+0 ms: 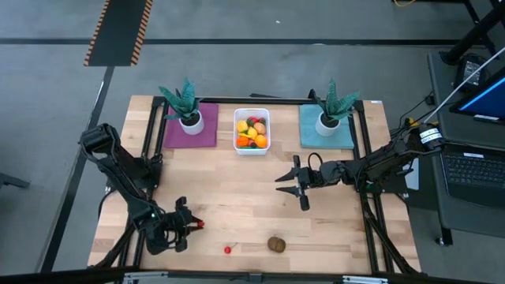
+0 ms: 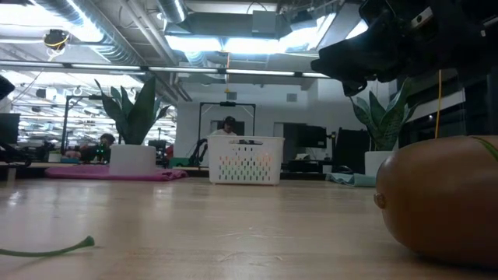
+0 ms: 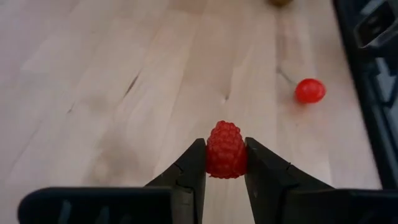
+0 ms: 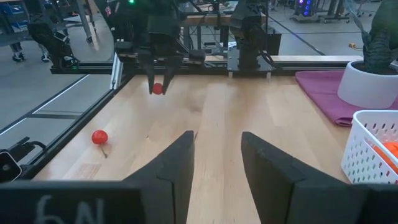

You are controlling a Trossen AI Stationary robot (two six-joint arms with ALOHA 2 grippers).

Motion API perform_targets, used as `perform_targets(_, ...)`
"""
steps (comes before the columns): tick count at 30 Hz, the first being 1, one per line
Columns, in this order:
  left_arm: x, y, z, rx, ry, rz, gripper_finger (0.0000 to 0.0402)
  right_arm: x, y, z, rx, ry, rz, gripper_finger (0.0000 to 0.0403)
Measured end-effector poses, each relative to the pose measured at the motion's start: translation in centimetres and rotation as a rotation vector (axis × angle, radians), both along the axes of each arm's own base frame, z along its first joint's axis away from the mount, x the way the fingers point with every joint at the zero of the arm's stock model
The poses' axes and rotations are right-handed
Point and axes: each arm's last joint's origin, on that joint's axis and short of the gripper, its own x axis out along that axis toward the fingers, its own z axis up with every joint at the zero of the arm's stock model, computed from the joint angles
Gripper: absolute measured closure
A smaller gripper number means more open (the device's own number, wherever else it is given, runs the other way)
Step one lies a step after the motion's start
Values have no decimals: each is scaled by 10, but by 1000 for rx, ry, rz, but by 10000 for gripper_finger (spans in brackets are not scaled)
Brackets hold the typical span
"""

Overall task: Pick and placing Produce into tupperware
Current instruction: Put the red raspberry into the white bin

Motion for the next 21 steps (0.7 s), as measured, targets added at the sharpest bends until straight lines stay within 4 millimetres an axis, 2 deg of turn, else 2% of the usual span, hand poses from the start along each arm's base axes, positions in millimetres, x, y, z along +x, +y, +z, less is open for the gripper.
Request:
perform_targets(6, 0, 1, -6, 8, -120, -98, 323, 0, 0, 0, 0, 0, 0, 267)
perform_targets(11, 3, 10, -11, 11, -158, -97, 323, 0, 0, 0, 3, 1, 0, 267)
perform_targets(17, 16, 24, -13, 59, -156, -48, 324, 0, 0, 0, 4, 0, 0, 267)
perform_targets(21, 28, 30, -10, 125, -174, -84, 324, 0, 0, 0, 3, 0, 0, 267)
